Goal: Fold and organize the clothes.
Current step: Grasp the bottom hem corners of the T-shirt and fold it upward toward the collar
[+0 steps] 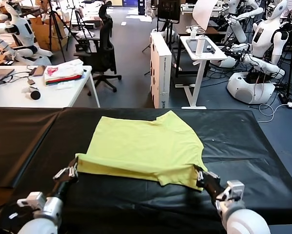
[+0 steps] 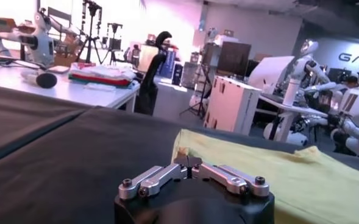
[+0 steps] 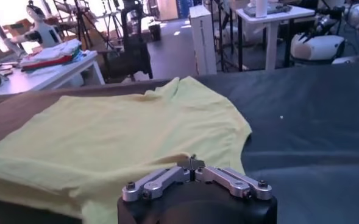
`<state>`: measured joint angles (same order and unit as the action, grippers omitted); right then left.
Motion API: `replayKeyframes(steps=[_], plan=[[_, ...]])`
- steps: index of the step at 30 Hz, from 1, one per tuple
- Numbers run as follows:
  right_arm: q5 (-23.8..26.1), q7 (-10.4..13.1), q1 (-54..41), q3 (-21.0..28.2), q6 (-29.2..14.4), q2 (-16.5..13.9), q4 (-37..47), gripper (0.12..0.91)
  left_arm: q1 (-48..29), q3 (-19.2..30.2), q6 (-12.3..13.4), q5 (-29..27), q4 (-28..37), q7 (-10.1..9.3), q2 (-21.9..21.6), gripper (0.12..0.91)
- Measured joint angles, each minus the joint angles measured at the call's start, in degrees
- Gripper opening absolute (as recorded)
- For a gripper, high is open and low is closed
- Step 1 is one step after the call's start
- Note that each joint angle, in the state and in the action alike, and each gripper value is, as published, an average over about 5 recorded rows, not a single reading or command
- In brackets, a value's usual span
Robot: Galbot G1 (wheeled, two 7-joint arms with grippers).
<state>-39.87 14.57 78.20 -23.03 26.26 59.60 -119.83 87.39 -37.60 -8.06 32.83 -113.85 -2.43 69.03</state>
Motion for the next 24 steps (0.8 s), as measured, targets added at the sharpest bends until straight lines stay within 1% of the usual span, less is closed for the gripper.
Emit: replayKeyframes(steps=[7, 12, 18, 24], plan=[[0.5, -0.6, -4.5, 2.5, -1.8, 0.1, 4.6, 0.138, -3.2, 0.9, -0.1, 0.0, 4.0, -0.04, -0.3, 0.147], [1.0, -0.7, -6.9, 4.3, -2.7, 0.5, 7.1, 0.138, -5.1, 1.5, -0.3, -0.1, 6.0, -0.11, -0.5, 0.147], [1.3, -0.6, -8.8, 5.3, -3.5, 0.6, 10.1, 0.138, -6.5, 1.8, -0.3, 0.0, 8.0, -0.10, -1.3, 0.147], [1.7, -0.9, -10.3, 5.6, -4.9, 1.5, 12.8, 0.138, -8.2, 2.6, -0.3, -0.1, 10.1, -0.09, -1.5, 0.147]])
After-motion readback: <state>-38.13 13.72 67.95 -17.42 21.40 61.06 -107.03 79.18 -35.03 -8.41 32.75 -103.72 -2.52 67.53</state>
